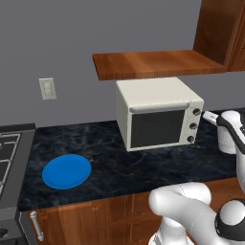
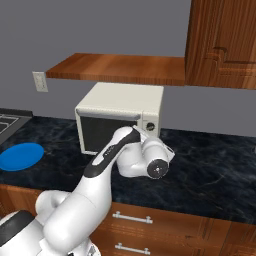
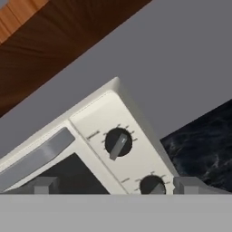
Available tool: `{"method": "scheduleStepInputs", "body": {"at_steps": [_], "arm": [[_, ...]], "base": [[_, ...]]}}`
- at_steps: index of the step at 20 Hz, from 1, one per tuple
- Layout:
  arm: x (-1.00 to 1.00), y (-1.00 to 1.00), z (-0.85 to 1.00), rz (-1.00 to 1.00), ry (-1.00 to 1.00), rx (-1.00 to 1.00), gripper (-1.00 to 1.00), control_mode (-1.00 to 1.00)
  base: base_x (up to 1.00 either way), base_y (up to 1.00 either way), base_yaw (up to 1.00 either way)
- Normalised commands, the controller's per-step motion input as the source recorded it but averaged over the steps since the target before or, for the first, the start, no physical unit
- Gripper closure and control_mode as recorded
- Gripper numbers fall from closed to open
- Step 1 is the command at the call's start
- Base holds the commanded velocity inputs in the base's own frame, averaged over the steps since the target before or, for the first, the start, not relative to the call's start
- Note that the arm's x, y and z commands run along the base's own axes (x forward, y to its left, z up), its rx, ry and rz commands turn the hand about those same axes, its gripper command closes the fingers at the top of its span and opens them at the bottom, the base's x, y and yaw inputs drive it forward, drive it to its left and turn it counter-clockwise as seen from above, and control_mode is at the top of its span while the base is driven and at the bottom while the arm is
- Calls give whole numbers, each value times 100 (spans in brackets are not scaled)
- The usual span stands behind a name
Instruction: Pull the toaster oven rack outwards. Pick up the baguette from the plate and place it on the toaster oven rack. Close the toaster oven door fully and set the temperature to the lowest setting.
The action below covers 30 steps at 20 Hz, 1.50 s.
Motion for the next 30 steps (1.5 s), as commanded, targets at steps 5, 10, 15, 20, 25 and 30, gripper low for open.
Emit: {"method": "scheduleStepInputs", "body": {"at_steps": [5,10,15,20,25,30], "arm": [[18,0,0,0,0,3,-100,-100],[23,0,0,0,1,2,-100,-100],[11,0,0,0,0,2,-100,-100],[7,0,0,0,0,2,-100,-100],[2,0,0,0,0,5,-100,-100],[-2,0,0,0,5,16,-100,-100]], "base": [[0,0,0],[0,0,0],[0,0,0],[0,0,0],[0,0,0],[0,0,0]]}}
